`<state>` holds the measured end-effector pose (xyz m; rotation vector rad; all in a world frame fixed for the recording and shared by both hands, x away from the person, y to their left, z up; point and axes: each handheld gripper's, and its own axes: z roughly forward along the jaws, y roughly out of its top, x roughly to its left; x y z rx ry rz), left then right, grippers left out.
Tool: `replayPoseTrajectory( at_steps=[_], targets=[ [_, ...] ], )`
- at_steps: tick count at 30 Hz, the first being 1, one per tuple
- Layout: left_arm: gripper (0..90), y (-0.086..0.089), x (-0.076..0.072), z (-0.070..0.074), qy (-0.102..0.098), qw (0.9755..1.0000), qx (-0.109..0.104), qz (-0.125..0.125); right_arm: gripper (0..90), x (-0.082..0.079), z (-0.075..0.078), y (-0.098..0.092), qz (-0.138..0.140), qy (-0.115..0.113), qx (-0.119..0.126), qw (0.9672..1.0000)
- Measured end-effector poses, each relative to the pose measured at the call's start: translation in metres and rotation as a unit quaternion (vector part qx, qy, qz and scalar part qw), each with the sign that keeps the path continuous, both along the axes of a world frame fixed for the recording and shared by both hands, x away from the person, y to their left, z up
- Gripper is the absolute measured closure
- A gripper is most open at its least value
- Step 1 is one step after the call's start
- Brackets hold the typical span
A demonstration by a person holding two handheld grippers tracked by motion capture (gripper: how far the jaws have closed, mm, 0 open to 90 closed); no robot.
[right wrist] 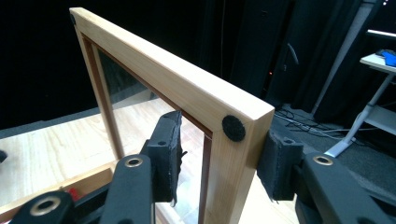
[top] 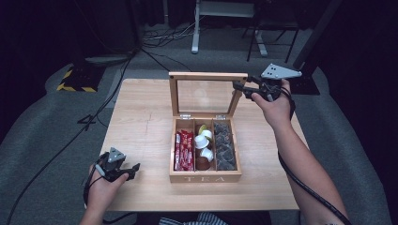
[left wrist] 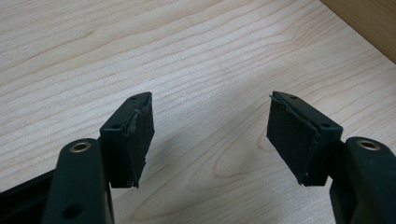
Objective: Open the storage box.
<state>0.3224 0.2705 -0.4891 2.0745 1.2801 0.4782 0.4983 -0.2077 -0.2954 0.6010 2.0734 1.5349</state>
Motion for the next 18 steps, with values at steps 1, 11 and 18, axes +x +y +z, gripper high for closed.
replayPoseTrajectory(
  at_steps=[1,11,18],
  targets=[
    [32.3,0.000,0.000,0.000,0.000,1.0000,0.000,0.000,54.9,0.003,0.000,0.001,-0.002,0.002,0.001,1.0000],
    [32.4,-0.001,0.000,0.000,0.000,1.0000,0.000,0.000,55.4,0.027,-0.015,0.009,-0.020,0.027,-0.022,0.9992],
    [32.4,-0.001,0.000,-0.001,0.001,1.0000,0.001,-0.002,55.2,0.039,-0.024,0.009,-0.026,0.049,-0.009,0.9984]
  ],
)
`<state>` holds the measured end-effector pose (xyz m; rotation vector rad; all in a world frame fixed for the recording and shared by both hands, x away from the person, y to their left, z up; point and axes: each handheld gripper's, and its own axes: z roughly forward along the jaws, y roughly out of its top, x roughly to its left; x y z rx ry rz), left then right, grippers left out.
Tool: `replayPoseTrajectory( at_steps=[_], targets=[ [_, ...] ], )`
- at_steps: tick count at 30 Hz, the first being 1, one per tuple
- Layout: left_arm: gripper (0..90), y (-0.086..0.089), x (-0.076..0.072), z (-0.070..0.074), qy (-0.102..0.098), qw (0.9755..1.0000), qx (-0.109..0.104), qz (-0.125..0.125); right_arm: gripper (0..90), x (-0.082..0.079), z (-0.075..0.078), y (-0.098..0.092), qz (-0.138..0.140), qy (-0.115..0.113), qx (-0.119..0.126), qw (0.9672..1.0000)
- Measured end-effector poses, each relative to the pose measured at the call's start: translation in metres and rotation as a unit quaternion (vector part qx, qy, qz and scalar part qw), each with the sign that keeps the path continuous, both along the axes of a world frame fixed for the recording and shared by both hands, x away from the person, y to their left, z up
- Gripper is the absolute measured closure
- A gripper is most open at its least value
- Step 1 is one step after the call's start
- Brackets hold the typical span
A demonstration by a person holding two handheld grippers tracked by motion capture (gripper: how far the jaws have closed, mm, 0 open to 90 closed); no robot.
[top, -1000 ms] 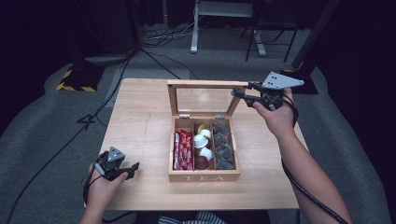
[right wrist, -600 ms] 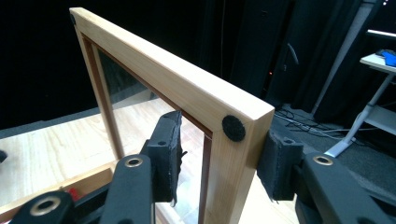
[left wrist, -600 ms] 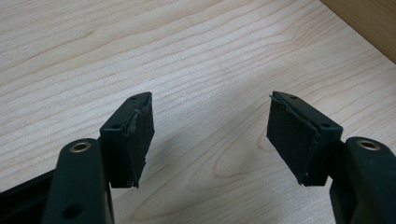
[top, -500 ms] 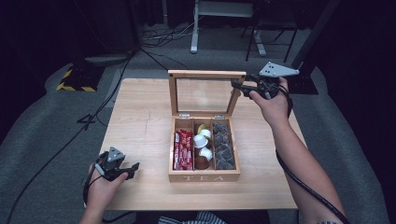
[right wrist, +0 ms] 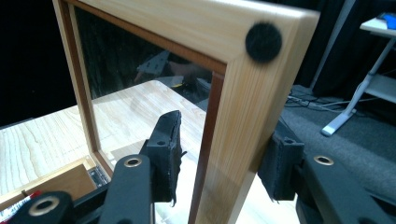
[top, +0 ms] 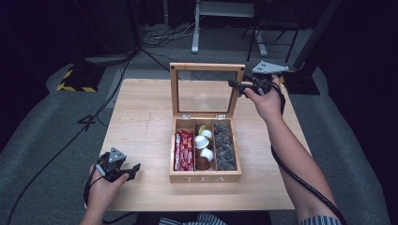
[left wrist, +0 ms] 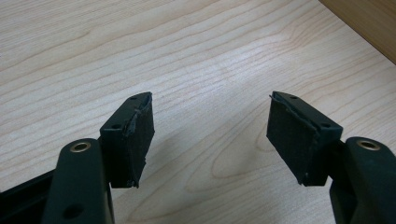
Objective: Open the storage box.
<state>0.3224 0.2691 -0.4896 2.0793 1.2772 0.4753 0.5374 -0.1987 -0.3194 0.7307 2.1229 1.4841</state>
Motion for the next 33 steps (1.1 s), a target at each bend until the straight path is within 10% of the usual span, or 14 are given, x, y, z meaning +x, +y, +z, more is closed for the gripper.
replayPoseTrajectory(
  at_steps=[33],
  targets=[
    [32.3,-0.003,0.001,-0.002,0.005,0.9999,0.007,-0.009,57.2,0.028,-0.048,0.001,-0.035,0.065,-0.023,0.9970]
  ],
)
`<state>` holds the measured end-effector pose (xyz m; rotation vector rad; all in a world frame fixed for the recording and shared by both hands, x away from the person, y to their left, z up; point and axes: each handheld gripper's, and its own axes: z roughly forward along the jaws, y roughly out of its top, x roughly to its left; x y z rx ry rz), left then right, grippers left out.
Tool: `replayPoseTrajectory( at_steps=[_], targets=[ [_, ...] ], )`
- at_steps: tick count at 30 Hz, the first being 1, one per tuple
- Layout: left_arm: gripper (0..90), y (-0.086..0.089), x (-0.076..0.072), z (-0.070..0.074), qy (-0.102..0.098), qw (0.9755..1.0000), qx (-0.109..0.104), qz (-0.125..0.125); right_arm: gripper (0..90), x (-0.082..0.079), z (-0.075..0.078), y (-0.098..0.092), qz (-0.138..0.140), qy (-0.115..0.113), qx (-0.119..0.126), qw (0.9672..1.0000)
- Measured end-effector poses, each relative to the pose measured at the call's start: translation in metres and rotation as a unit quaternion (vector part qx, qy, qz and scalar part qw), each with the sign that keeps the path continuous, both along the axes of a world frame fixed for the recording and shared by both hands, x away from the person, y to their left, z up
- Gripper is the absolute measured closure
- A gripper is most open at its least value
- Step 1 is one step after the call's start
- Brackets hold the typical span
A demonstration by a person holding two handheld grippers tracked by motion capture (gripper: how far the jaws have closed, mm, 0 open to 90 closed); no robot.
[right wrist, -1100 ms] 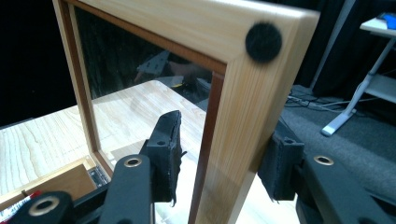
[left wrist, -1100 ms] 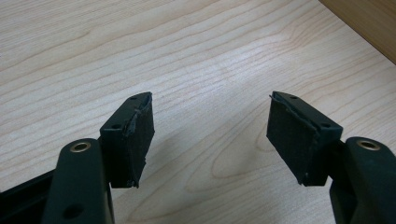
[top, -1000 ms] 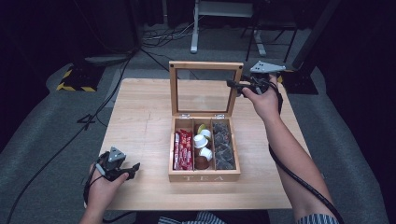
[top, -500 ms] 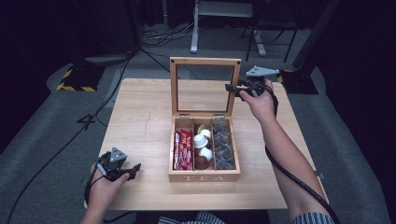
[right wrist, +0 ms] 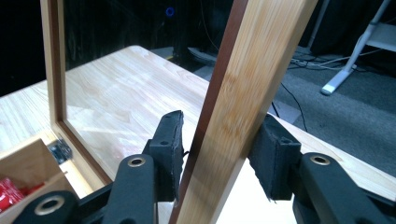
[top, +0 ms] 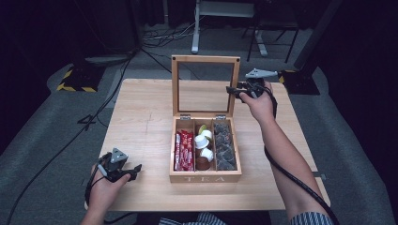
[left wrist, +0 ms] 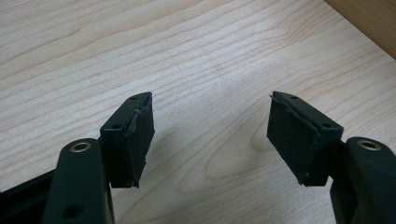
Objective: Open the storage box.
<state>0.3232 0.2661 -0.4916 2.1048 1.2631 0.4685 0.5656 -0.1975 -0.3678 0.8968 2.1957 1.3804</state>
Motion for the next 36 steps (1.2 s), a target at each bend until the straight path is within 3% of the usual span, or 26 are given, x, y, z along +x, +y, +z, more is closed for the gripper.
replayPoseTrajectory(
  at_steps=[23,29,36],
  targets=[
    [32.1,0.000,0.000,0.000,0.000,1.0000,-0.002,0.001,58.5,0.001,-0.009,0.000,-0.012,0.020,-0.005,0.9997],
    [32.1,0.000,0.001,0.000,0.000,1.0000,-0.004,0.002,49.0,-0.003,-0.009,0.001,-0.018,0.005,-0.026,0.9995],
    [32.1,0.000,0.001,-0.001,0.002,1.0000,-0.005,0.002,45.4,-0.011,-0.001,-0.005,-0.022,-0.006,-0.015,0.9996]
  ],
)
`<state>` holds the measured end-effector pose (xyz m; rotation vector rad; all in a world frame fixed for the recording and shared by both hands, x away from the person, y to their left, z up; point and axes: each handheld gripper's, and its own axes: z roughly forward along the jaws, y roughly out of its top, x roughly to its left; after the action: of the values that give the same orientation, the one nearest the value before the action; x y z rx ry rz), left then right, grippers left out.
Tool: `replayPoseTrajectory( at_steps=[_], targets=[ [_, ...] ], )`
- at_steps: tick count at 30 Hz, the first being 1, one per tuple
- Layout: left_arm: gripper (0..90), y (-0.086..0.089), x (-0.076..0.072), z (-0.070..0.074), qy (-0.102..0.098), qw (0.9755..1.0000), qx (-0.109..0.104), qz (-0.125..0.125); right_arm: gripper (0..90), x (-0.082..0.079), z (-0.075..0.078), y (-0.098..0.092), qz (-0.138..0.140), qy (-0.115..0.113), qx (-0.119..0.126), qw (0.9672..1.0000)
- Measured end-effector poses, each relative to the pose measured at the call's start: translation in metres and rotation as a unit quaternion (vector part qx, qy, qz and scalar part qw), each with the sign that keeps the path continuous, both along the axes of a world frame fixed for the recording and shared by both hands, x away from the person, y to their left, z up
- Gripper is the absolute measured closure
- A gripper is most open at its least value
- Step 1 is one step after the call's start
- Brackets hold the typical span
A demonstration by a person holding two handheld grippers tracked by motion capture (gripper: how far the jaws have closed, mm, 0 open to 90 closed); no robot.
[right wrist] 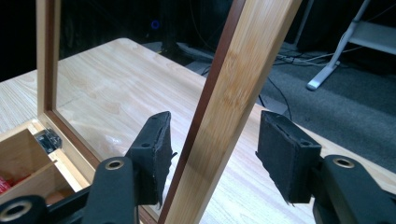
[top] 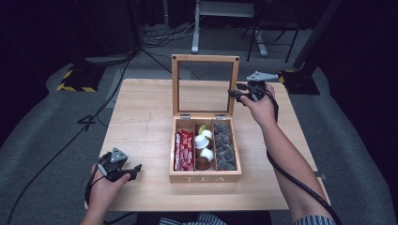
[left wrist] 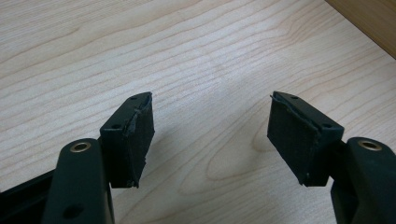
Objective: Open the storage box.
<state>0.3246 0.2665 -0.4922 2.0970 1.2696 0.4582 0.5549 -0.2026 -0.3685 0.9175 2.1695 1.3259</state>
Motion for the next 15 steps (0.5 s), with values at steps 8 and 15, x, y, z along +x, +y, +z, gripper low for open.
replayPoseTrajectory(
  at_steps=[8,15],
  targets=[
    [32.0,-0.001,0.002,-0.001,0.000,1.0000,0.000,0.000,48.6,-0.017,0.020,-0.005,0.018,-0.008,0.005,0.9998],
    [31.8,-0.001,0.003,-0.002,0.003,1.0000,0.004,-0.002,52.8,-0.035,0.035,-0.004,0.033,-0.004,0.008,0.9994]
  ],
)
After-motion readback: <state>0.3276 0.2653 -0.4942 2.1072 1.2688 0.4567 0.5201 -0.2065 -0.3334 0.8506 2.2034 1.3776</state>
